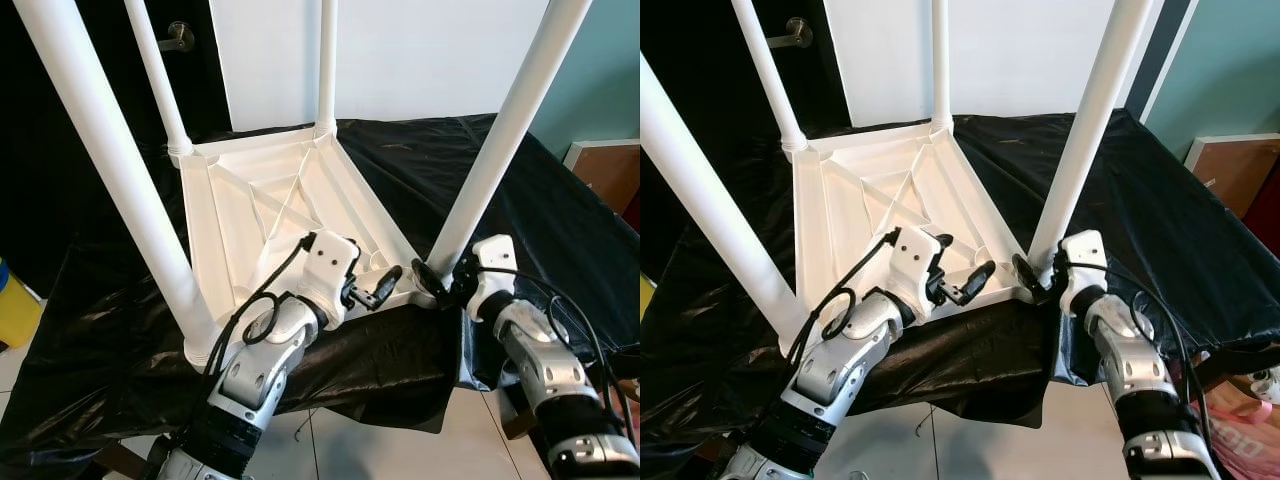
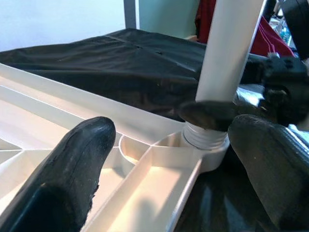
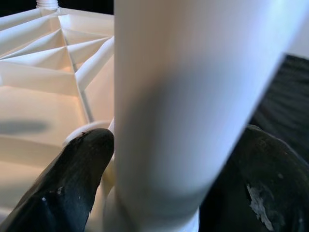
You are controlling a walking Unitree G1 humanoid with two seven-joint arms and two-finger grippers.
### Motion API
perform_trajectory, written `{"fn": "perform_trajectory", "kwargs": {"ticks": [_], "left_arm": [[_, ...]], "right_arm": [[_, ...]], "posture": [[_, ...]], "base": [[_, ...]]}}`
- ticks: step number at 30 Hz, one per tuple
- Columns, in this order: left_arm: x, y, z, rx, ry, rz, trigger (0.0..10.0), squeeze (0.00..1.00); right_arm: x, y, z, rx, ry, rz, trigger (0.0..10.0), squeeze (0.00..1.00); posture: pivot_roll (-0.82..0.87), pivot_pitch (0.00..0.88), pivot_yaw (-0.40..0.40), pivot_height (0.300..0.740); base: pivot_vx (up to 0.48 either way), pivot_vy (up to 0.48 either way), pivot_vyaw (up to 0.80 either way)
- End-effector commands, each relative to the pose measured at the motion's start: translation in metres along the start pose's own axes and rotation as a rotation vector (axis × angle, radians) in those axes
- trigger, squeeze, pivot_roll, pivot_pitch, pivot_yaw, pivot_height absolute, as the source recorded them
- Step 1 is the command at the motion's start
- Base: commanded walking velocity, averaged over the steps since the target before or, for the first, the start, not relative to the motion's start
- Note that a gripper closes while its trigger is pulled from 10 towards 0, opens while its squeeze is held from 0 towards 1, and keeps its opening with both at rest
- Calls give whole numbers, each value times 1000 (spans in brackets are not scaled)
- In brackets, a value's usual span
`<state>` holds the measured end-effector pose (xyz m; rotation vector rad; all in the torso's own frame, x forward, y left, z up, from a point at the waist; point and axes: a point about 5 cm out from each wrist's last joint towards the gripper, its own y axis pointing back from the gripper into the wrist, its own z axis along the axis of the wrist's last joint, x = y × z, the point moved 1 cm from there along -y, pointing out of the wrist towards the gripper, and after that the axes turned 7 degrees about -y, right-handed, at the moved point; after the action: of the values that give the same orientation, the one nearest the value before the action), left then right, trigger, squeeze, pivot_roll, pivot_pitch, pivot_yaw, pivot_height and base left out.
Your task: Building children table
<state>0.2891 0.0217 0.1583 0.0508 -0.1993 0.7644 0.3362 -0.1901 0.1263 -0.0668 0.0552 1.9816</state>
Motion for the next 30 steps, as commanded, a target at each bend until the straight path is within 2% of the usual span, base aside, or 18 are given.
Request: {"fn": "perform_trajectory", "kwargs": {"ticks": [1,6,7,8,14,17,18,22,25,30], "left_arm": [[-10,0,-6,30,-19,-126,10000,0],[-15,1,-10,49,-40,-157,10000,0],[-18,3,-12,65,-51,-183,10000,0],[-20,6,-14,78,-54,-202,10000,0],[-22,12,-16,96,-45,-229,10000,0],[-22,11,-16,98,-51,-228,10000,0],[-21,10,-16,99,-55,-226,10000,0],[-20,10,-15,99,-59,-222,10000,0],[-19,10,-15,101,-65,-222,10000,0],[-19,9,-15,102,-66,-224,10000,0]], "right_arm": [[0,-1,-4,26,30,17,10000,0],[0,-5,-1,27,55,30,10000,0],[1,-10,0,31,75,48,2118,0],[2,-12,0,35,82,57,0,0],[3,-14,-7,47,81,61,0,0],[0,-14,-10,59,101,16,0,0],[-1,-14,-10,61,101,-3,10000,0],[-4,-14,-11,53,76,-60,10000,0],[-5,-15,-12,38,26,-169,10000,0],[-1,-16,-13,23,-9,-206,10000,0]], "posture": [[-139,0,-25,740],[-133,0,-27,740],[-121,0,-30,740],[-107,1,-32,740],[-102,11,-30,740],[-103,18,-30,740],[-104,24,-26,740],[-105,26,-25,740],[-112,31,-22,740],[-117,32,-19,740]], "base": [[0,0,0],[0,0,0],[0,0,0],[0,0,0],[0,0,0],[0,0,0],[0,0,0],[0,0,0],[0,0,0],[0,0,0]]}}
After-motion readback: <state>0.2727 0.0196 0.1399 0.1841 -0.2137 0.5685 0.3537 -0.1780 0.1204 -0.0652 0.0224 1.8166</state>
